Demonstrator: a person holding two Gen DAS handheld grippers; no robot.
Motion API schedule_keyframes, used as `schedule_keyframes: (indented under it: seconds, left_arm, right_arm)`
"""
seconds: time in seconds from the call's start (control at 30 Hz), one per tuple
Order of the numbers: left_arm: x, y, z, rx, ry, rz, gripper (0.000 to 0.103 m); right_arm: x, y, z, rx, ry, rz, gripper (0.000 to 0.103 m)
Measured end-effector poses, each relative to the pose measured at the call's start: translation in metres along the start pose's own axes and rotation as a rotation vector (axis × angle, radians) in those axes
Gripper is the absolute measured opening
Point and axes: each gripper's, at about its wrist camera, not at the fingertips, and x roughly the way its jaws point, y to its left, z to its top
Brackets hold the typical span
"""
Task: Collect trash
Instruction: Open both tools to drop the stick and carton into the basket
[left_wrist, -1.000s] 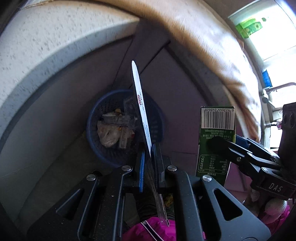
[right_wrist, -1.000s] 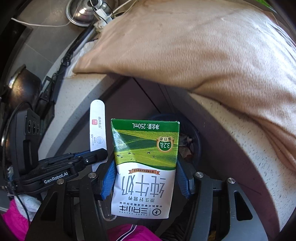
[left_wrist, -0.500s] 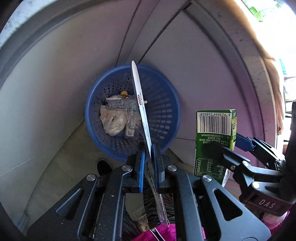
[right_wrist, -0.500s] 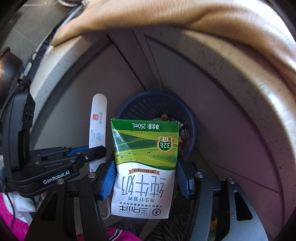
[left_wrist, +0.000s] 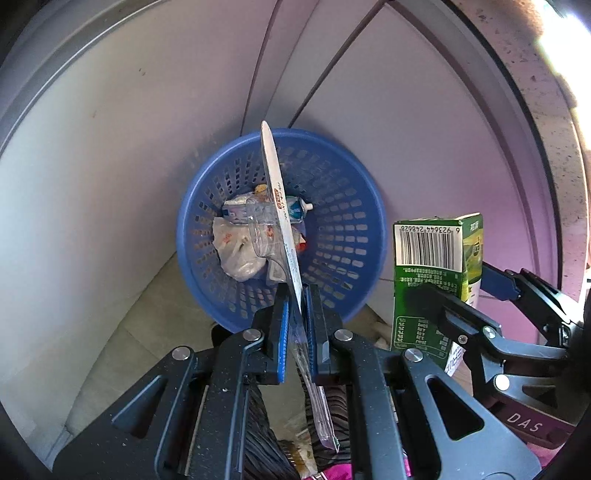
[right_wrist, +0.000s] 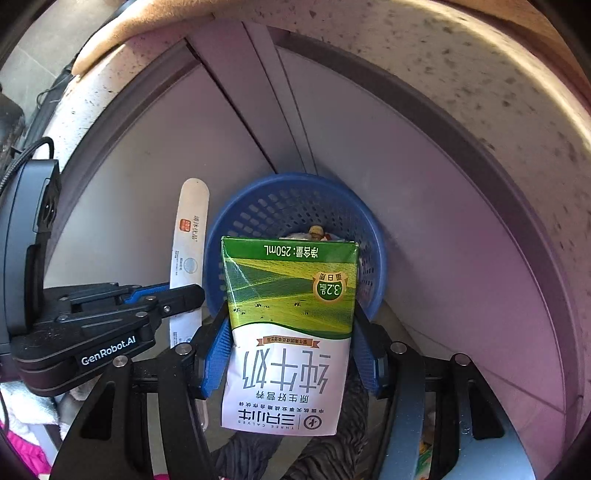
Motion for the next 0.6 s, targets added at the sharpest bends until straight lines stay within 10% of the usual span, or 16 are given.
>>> schedule_keyframes:
  seconds: [0.6]
  left_arm:
    - [-0.018, 0.009, 0.011, -0.002, -0.046, 0.029, 0.006]
  right_arm:
    - [-0.020, 0.012, 0.002, -0.021, -0.042, -0.018, 0.059]
